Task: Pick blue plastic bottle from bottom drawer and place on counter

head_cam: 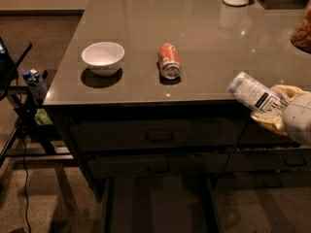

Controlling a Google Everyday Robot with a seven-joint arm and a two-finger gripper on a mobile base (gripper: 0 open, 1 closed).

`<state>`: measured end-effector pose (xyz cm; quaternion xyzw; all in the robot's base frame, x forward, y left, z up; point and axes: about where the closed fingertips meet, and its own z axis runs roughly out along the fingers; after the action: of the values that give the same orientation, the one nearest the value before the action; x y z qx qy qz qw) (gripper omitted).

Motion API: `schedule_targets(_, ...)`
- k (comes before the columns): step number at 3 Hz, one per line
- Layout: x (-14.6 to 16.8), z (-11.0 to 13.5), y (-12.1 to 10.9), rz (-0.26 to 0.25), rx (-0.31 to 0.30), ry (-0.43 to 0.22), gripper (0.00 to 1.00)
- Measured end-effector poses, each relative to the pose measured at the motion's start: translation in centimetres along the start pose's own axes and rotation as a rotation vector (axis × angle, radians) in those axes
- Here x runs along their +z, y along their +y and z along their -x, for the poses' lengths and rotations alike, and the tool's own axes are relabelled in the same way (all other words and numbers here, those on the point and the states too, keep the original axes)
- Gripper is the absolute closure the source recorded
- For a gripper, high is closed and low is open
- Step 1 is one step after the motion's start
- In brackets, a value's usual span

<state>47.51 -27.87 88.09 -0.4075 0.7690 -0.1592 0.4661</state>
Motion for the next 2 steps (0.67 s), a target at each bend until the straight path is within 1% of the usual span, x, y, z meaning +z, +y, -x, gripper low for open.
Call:
schedule_targets(1,0.1,0.3,-0.1,0.003,-0.001,-0.003,1.00)
schedule_targets(2,4.6,3.1,-2.3,0.081,0.020,-0.027,1.00)
